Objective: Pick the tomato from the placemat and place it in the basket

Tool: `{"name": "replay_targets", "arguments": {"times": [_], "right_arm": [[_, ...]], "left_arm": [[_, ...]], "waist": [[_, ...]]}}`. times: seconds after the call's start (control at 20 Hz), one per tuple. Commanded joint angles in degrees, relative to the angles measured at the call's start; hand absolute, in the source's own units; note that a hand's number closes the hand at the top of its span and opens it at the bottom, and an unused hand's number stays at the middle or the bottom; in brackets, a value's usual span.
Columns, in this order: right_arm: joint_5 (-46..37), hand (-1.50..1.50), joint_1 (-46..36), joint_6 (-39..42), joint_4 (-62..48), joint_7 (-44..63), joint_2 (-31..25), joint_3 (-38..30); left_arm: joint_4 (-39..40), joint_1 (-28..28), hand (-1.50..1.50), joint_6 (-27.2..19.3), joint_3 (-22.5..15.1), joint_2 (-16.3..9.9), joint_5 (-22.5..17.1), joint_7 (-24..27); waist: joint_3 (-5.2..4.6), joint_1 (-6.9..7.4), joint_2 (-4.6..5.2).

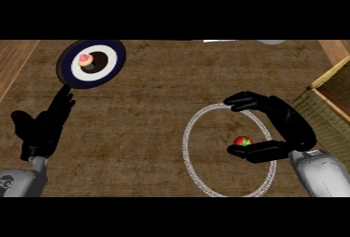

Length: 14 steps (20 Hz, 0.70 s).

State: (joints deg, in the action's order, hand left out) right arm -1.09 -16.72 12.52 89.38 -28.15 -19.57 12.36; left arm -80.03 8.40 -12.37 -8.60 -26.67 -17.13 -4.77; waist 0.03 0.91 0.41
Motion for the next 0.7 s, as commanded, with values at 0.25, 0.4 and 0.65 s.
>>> {"name": "replay_targets", "arguments": {"times": [0.25, 0.4, 0.65], "right_arm": [[-14.24, -1.50, -4.08, -8.58, 11.33, 28.38, 9.24, 10.99], [-15.98, -1.50, -7.65, -2.42, 12.35, 38.08, 0.94, 7.70], [-26.29, -1.50, -13.62, 2.61, 14.27, 52.37, -8.89, 6.24]], "left_arm": [[2.42, 5.03, 0.00, 2.92, 2.22, -0.36, -1.74, -5.98], [-0.61, 2.48, 0.00, 2.55, 1.44, -0.52, -1.11, -5.53], [0.86, 0.99, 0.00, 4.53, 3.62, -2.16, -2.57, -4.45]], "waist": [[-0.16, -1.53, -0.73], [-0.23, -1.34, -1.08], [-0.43, -1.78, -1.57]]}}
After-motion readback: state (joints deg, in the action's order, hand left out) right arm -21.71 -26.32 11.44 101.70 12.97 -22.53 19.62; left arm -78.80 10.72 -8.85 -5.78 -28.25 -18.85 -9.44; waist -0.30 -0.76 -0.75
